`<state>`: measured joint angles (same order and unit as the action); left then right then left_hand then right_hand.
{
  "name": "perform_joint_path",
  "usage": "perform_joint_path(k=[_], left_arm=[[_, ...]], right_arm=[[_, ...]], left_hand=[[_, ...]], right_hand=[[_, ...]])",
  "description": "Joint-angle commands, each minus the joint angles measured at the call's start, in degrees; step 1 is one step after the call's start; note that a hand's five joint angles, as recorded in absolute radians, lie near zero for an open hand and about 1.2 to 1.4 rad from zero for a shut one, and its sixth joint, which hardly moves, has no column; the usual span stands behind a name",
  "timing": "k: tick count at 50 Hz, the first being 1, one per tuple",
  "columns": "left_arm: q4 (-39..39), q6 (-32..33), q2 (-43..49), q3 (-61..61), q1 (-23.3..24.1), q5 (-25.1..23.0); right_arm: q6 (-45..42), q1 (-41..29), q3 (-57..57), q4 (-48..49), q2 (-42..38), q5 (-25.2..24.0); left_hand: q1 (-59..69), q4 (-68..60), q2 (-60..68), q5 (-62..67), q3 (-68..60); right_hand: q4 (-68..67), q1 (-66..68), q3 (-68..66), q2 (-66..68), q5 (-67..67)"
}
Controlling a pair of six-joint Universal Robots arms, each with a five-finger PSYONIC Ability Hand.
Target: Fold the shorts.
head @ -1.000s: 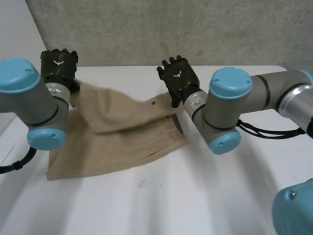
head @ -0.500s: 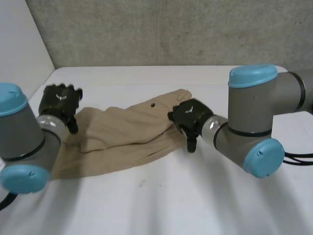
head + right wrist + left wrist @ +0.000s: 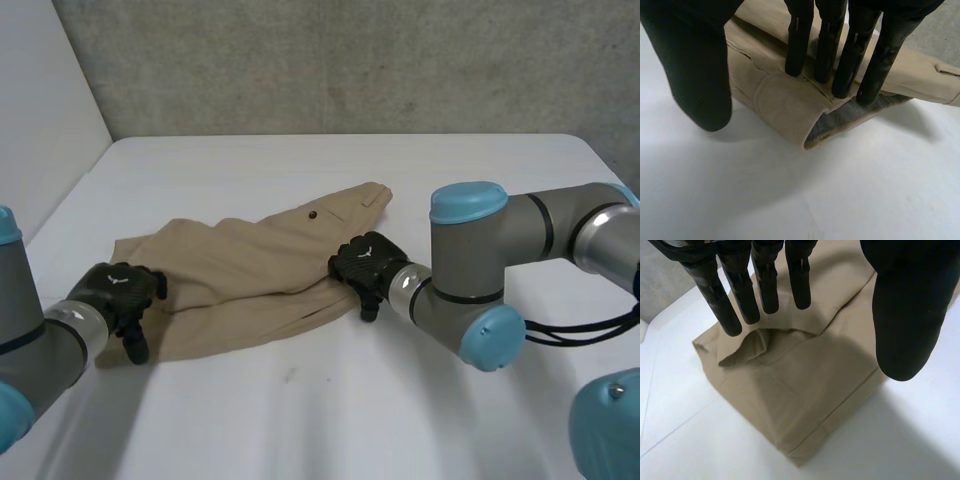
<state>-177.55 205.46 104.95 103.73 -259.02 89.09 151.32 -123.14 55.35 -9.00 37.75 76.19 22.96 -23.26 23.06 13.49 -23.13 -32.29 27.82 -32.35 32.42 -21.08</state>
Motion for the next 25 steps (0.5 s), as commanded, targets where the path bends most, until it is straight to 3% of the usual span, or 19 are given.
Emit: perform_joint_path(k=[1,4,19,22,25], left_arm=[[-0.1,0.5,1.9,-0.2,-1.0,0.0],[-0.1,0.5,2.1,-0.1,-1.1,0.0],[-2.4,0.6,5.9,-0.5,-1.0,-0.3],[-2.5,0.6,7.3,-1.0,-0.7,-0.3],[-2.5,0.6,8.1,-1.5,-0.4,-0.2]], right_arm=[[2.2,-0.1,-4.4,-0.1,-2.6,-0.1],[3.0,0.0,-5.0,0.6,-2.4,-0.1],[4.9,0.3,-1.9,1.0,2.3,0.2],[5.7,0.5,-0.4,1.1,3.9,0.1],[6.6,0.7,0.6,1.1,5.3,0.1]], left_hand=[[4.6,-4.3,4.5,4.1,-4.4],[4.9,-4.6,4.8,4.4,-4.7],[16.7,-16.4,16.6,16.2,-16.5],[26.4,-26.1,26.3,25.9,-26.2],[51.1,-50.8,51.0,50.6,-51.0]], right_hand=[[-31.2,35.7,-31.2,31.1,-32.4],[-47.6,52.1,-47.6,47.5,-48.9],[-47.7,52.2,-47.6,47.6,-48.9],[-47.7,52.2,-47.6,47.6,-48.9],[-47.7,52.2,-47.6,47.6,-48.9]])
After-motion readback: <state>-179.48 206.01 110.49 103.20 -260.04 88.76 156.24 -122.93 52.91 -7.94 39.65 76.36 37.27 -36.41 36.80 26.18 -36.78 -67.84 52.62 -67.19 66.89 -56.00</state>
